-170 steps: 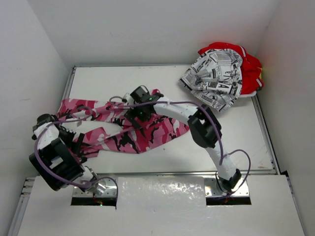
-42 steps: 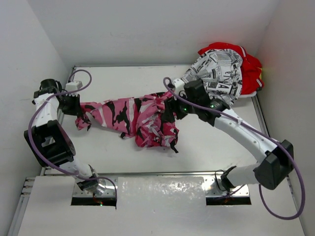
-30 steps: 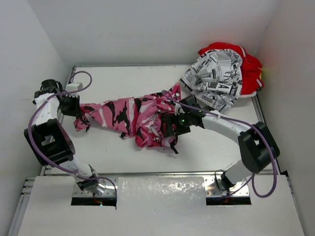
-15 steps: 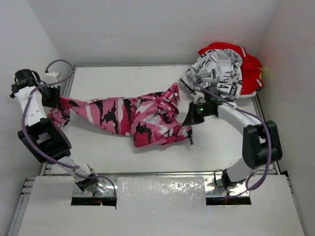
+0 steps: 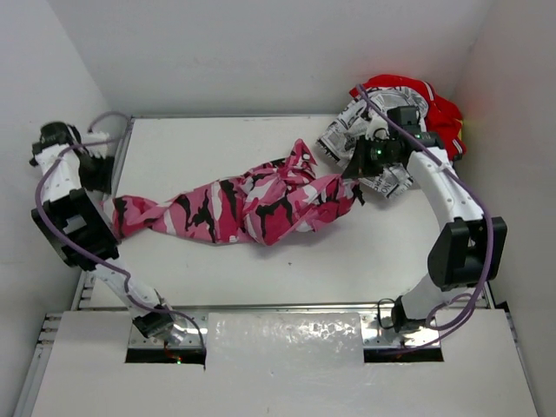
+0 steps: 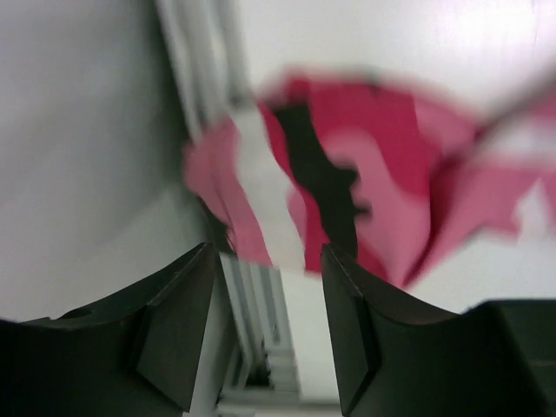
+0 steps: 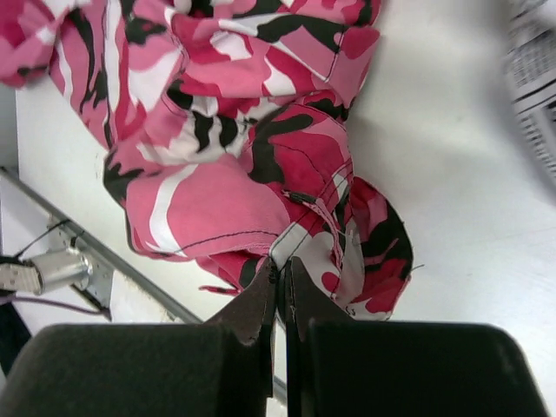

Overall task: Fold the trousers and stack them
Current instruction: Flatten the trousers out

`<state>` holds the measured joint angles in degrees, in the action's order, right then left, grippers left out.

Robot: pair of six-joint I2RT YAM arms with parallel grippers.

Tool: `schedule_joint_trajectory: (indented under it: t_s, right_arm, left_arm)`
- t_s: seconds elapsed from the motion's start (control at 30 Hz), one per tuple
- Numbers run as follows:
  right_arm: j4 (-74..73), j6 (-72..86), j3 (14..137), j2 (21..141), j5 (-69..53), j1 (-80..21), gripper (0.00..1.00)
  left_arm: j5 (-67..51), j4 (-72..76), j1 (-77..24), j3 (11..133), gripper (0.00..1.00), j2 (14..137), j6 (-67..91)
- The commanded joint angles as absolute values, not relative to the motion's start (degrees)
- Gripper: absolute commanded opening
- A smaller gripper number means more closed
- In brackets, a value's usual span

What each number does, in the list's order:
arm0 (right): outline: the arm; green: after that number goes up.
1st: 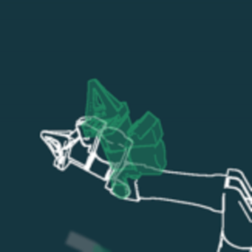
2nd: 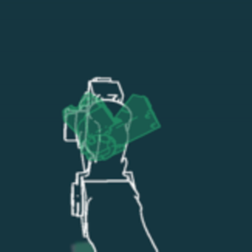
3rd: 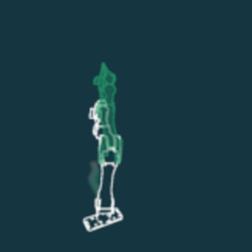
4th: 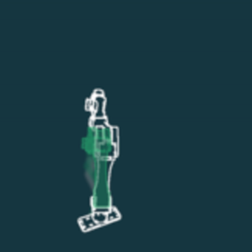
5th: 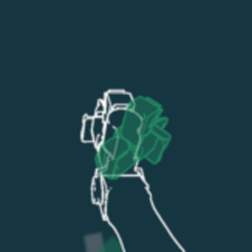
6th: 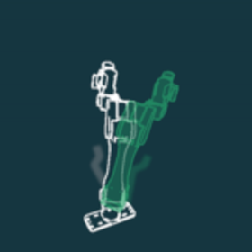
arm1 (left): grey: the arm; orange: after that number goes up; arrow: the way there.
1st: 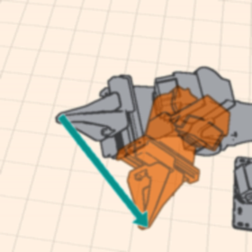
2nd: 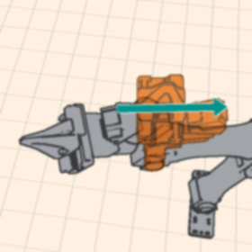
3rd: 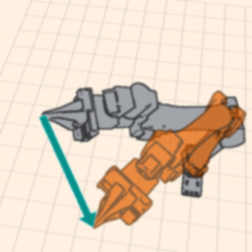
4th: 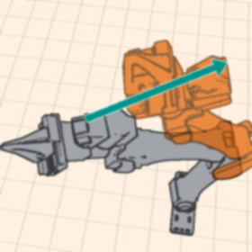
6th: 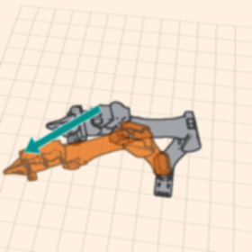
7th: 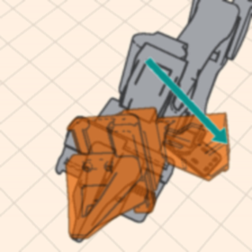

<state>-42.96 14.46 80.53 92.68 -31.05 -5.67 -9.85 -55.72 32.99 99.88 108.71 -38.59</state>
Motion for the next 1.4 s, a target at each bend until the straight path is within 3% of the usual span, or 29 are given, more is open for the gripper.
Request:
schedule_joint_trajectory:
  t_s: [0.0,0.1,0.2,0.37,0.47,0.57,0.77,0.87,0.97,1.0,1.03,1.13,1.37]
  right_arm:
    - [-45.6,13.0,85.1,93.3,-30.8,-5.1,0.00]
    - [-45.6,13.1,85.6,94.2,-30.3,-5.0,0.00]
    - [-45.4,13.3,86.1,95.5,-30.9,-5.1,0.00]
    - [-46.2,12.3,87.1,96.1,-30.1,-5.0,0.00]
    - [-47.1,11.7,87.4,95.5,-28.1,-4.8,0.00]
    - [-47.9,11.7,87.5,95.4,-27.2,-4.5,0.00]
    - [-48.3,12.3,87.4,94.5,-25.6,-4.2,0.00]
    - [-48.3,12.7,87.8,94.2,-25.1,-4.1,0.00]
    - [-47.5,13.2,87.0,93.4,-24.1,-4.1,0.00]
    - [-46.8,13.8,86.3,93.1,-23.8,-4.0,0.00]
    - [-46.3,14.2,85.9,92.6,-22.9,-3.8,0.00]
    - [-44.4,15.4,84.8,89.9,-21.5,-2.1,0.00]
    - [-47.4,10.5,88.9,84.1,-15.8,-0.2,0.00]
  left_arm:
    - [-9.3,-61.5,33.4,88.2,0.50,98.6,-57.1]
    - [0.1,-54.0,33.4,67.6,0.53,89.8,-69.3]
    - [10.0,-34.5,33.3,52.3,0.56,83.7,-77.0]
    - [5.0,-28.6,33.0,53.6,0.61,85.1,-73.7]
    - [1.1,-29.9,32.1,51.7,0.81,86.6,-75.6]
    - [2.2,-23.5,30.4,48.3,0.82,88.3,-74.1]
    - [-2.5,-24.9,29.6,49.7,0.79,93.0,-71.5]
    - [-4.0,-25.7,29.7,50.1,0.73,94.7,-69.0]
    - [-5.9,-24.9,29.7,52.4,0.38,96.6,-62.3]
    - [-6.0,-24.5,29.7,54.6,0.06,97.5,-60.1]
    - [-5.9,-24.6,29.8,55.8,0.00,97.8,-56.2]
    - [-7.6,-29.2,31.5,61.2,0.00,96.9,-54.1]
    - [-10.6,-54.7,38.0,81.1,0.00,90.0,-56.9]
